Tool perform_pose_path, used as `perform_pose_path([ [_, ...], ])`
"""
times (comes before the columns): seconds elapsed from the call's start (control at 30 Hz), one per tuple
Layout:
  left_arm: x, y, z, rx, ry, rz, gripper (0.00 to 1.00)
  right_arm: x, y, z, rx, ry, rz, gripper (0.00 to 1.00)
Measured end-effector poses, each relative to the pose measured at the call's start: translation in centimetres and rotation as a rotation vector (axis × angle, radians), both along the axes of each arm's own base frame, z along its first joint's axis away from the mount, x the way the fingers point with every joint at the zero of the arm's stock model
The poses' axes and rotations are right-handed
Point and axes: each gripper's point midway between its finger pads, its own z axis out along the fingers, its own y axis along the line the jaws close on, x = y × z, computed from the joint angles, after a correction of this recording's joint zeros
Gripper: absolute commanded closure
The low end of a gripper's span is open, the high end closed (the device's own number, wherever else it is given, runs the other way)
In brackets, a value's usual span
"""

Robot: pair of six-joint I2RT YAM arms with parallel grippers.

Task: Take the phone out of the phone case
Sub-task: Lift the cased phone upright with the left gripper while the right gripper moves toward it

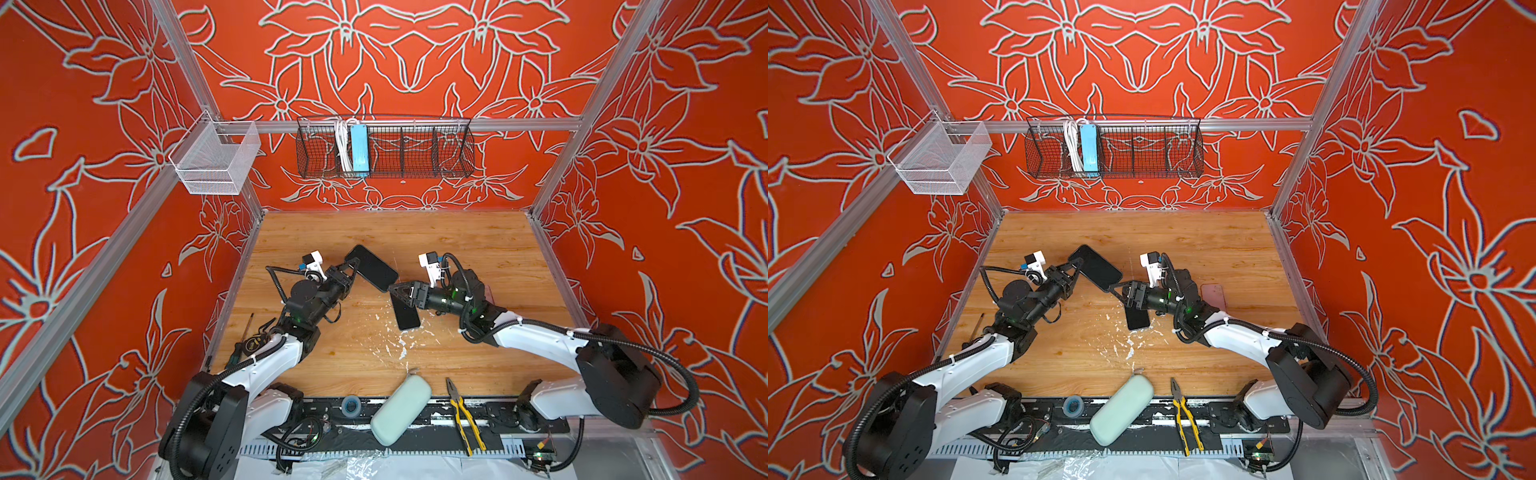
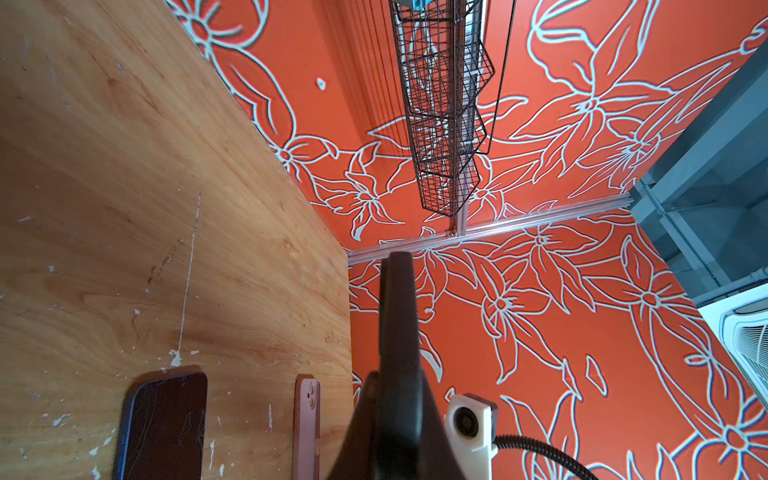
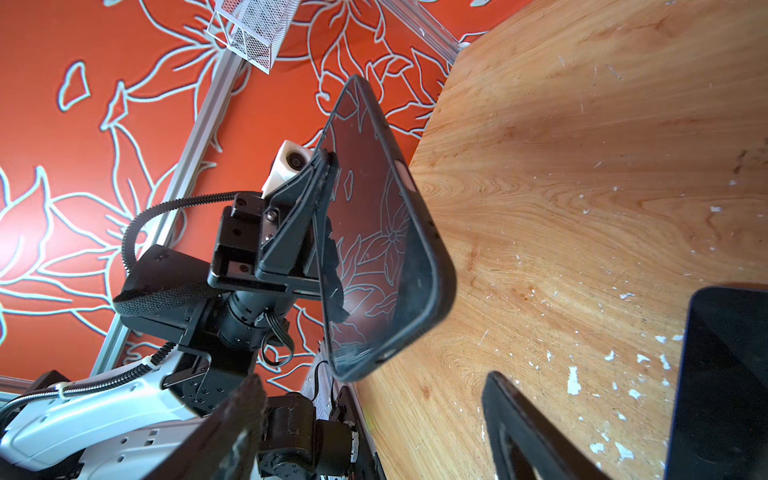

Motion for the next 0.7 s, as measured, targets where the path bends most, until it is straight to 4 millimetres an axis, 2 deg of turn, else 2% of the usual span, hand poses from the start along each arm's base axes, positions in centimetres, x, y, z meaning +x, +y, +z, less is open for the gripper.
perform_pose_path([
  [0.23, 0.1, -0.6, -0.3, 0.002, 0.002, -0.013, 1.00, -0.2, 0.3, 0.7, 0.028, -0.014, 0.018, 0.15],
  [0.4, 0.2, -0.9, -0.6, 0.003, 0.008, -0.014, 1.00, 0.0, 0.6, 0.5, 0.047, 0.001, 0.029, 0.15],
  [0.7, 0.8, -1.3, 0.0, -0.008, -0.013, -0.016, 1.00, 0.4, 1.5, -0.1, 0.095, 0.033, 0.036, 0.21],
])
